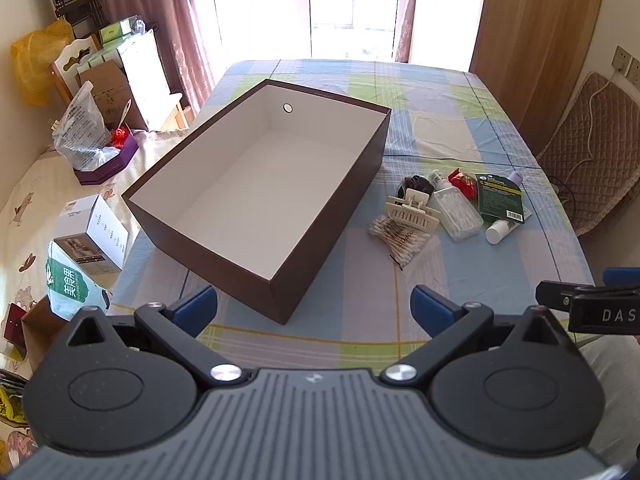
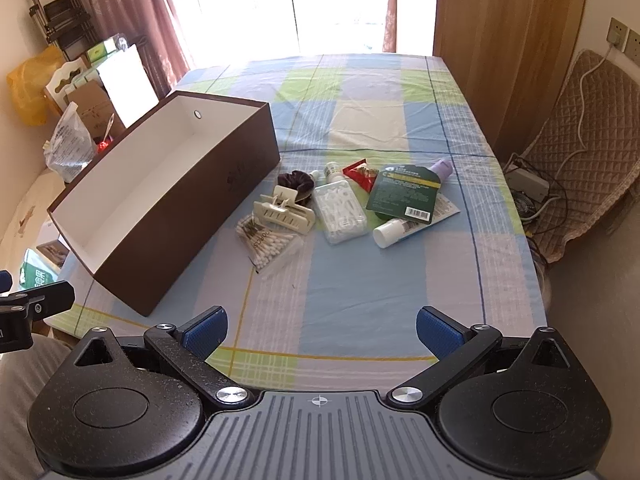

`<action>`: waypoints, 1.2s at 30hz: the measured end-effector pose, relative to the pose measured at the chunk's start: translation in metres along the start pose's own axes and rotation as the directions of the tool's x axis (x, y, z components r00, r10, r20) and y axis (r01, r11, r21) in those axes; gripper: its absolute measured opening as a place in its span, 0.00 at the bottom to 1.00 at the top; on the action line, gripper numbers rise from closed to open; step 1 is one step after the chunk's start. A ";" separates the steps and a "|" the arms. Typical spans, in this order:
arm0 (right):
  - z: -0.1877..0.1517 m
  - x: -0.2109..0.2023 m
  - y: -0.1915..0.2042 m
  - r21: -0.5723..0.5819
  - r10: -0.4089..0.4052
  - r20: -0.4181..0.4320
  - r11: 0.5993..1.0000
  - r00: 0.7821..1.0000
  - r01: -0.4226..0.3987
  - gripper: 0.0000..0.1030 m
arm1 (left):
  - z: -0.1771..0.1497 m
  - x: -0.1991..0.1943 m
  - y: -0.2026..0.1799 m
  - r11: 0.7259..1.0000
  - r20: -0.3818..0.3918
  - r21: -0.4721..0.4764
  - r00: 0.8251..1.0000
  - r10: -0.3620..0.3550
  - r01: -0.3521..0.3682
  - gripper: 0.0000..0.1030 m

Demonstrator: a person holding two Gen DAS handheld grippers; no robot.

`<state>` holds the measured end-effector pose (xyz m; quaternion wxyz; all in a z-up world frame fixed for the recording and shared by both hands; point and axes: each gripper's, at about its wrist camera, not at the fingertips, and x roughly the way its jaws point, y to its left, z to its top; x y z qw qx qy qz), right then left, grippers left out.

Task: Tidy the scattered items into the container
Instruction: 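Move both tools toward the scattered items beside the brown box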

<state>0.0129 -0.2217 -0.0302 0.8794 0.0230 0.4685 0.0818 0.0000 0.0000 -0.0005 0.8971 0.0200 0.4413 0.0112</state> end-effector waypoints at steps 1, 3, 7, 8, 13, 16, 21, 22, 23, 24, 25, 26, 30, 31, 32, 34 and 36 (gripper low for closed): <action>-0.001 -0.001 0.000 0.000 0.001 0.000 1.000 1.000 -0.001 1.00 | 0.000 0.001 0.000 1.000 -0.005 0.000 1.000 0.000 0.000 0.99; -0.002 -0.002 0.001 0.000 0.003 0.000 1.000 1.000 -0.003 1.00 | -0.001 0.002 0.000 1.000 -0.014 -0.001 1.000 0.000 0.000 0.99; -0.004 -0.005 0.001 0.001 0.008 0.000 1.000 1.000 -0.008 1.00 | -0.003 0.004 0.000 1.000 -0.032 -0.001 1.000 0.000 0.000 0.99; -0.003 -0.004 0.001 0.004 0.008 -0.003 1.000 1.000 -0.008 1.00 | -0.004 0.005 0.000 1.000 -0.036 -0.002 0.999 0.000 0.000 0.99; 0.003 -0.001 -0.002 0.013 -0.005 0.001 1.000 1.000 0.005 1.00 | -0.003 0.008 -0.001 1.000 -0.046 0.001 0.999 0.004 -0.004 0.99; 0.003 -0.002 -0.002 0.011 -0.009 0.006 1.000 1.000 0.009 1.00 | -0.004 0.010 0.001 1.000 -0.053 -0.005 0.999 0.003 -0.004 0.99; 0.003 0.001 -0.003 0.013 -0.011 0.004 1.000 1.000 0.011 1.00 | -0.003 0.013 0.001 1.000 -0.063 -0.004 0.998 0.002 -0.002 0.99; 0.003 0.001 -0.002 0.013 -0.011 0.004 1.000 1.000 0.011 1.00 | -0.003 0.014 0.001 1.000 -0.064 -0.004 0.998 0.002 -0.002 0.99; 0.003 0.002 -0.002 0.012 -0.011 0.003 1.000 1.000 0.011 1.00 | -0.002 0.015 0.001 1.000 -0.065 -0.004 0.998 0.002 -0.002 0.99; 0.002 0.002 -0.002 0.012 -0.011 0.003 1.000 1.000 0.011 1.00 | -0.003 0.015 0.001 1.000 -0.066 -0.004 0.998 0.002 -0.002 0.99; 0.002 0.003 -0.002 0.011 -0.012 0.003 1.000 1.000 0.012 1.00 | -0.003 0.015 0.001 1.000 -0.066 -0.004 0.998 0.002 -0.002 0.99; 0.002 0.004 -0.002 0.011 -0.012 0.003 1.000 1.000 0.012 1.00 | -0.004 0.016 0.001 1.000 -0.067 -0.004 0.998 0.002 -0.003 0.99; 0.001 0.006 -0.002 0.011 -0.015 0.000 1.000 1.000 0.015 1.00 | -0.004 0.018 0.002 1.000 -0.073 -0.006 0.997 0.002 -0.003 0.99; 0.001 0.006 -0.002 0.011 -0.015 0.000 1.000 1.000 0.015 1.00 | -0.004 0.019 0.002 1.000 -0.074 -0.007 0.997 0.003 -0.003 0.99; 0.000 0.006 -0.002 0.010 -0.016 -0.001 1.000 1.000 0.016 1.00 | -0.004 0.019 0.002 1.000 -0.075 -0.007 0.997 0.003 -0.003 0.99; 0.001 0.006 -0.002 0.012 -0.016 -0.002 1.000 1.000 0.016 1.00 | -0.004 0.020 0.002 1.000 -0.076 -0.008 0.997 0.003 -0.004 0.99; 0.003 0.006 -0.002 0.013 -0.016 -0.003 1.000 1.000 0.016 1.00 | -0.004 0.020 0.002 1.000 -0.077 -0.008 0.997 0.004 -0.004 0.99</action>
